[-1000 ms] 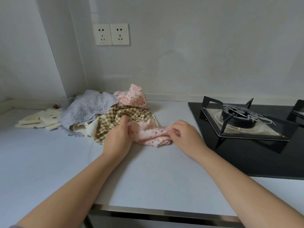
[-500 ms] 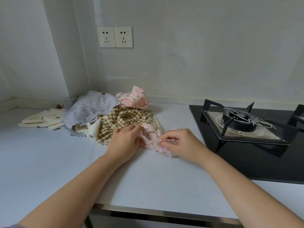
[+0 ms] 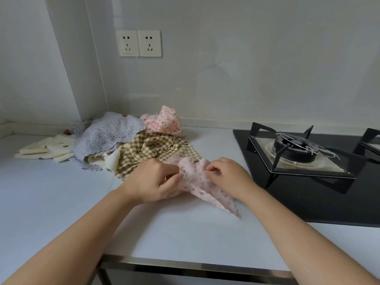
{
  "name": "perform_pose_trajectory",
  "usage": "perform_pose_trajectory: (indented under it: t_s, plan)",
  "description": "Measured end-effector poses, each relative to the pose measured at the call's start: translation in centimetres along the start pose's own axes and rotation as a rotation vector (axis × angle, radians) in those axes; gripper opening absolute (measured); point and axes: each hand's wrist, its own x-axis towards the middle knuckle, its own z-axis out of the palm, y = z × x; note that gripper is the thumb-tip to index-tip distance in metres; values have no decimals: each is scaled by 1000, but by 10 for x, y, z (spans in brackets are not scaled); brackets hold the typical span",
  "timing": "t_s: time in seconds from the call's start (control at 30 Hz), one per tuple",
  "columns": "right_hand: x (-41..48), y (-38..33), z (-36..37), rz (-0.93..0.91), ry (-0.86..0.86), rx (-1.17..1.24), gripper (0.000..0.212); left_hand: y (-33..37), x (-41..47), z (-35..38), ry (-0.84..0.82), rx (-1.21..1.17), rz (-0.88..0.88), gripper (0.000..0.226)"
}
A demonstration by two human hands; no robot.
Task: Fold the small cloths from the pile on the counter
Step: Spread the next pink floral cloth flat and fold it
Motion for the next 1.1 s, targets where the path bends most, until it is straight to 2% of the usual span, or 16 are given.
perform_pose_trajectory:
  t_s: [0.07, 0.1, 0.13, 0.2, 0.23, 0.27, 0.33, 0.43, 0.57, 0.7, 0.8, 0.87, 0.97, 1.0, 1.03, 1.1]
  plan:
    - [-1, -1, 0, 4, -37, -90, 33, 7, 2, -5, -89, -407, -219, 49]
    - [-2, -2, -1, 11, -46, -83, 39, 9, 3, -5, -76, -535, -322, 49]
    - [-3, -3, -1, 5, -42, -46, 42, 9, 4, -3, -25, -542, -358, 44]
    - [-3, -6, -2, -36, -17, 45, 42, 2, 5, 4, 94, -268, -273, 27]
    - [-3, -7, -1, -52, -20, 58, 41, -1, 4, 7, 91, -172, -203, 19]
    - [-3, -8, 0, -63, -34, 45, 43, -3, 3, 11, 32, -108, -145, 23]
    - [-3, -10, 4, -35, -122, -10, 56, -6, 1, 22, -178, -26, -119, 58]
    - [-6, -11, 11, 61, -279, -177, 77, -3, -3, 37, -405, 116, -239, 107]
    - [-8, -11, 14, 78, -324, -300, 82, -4, -1, 42, -489, 221, -398, 129]
    - [-18, -10, 9, 93, -343, -323, 81, 7, -8, 34, -556, 251, -442, 118]
    - [-32, -8, 6, 93, -342, -325, 80, 12, -20, 28, -533, 246, -439, 109]
    - [-45, -10, 2, 57, -314, -292, 76, 17, -29, 23, -412, 233, -381, 97]
    - [-68, -15, -6, -57, -206, -202, 70, 28, -40, 14, -64, 208, -103, 54]
    - [-76, -17, -8, -87, -196, -173, 67, 32, -44, 12, -66, 185, -42, 47]
    - [-84, -19, -9, -102, -217, -152, 65, 37, -49, 10, -142, 152, -28, 54]
    - [-97, -21, -11, -107, -310, -170, 67, 45, -57, 7, -384, 88, -119, 83]
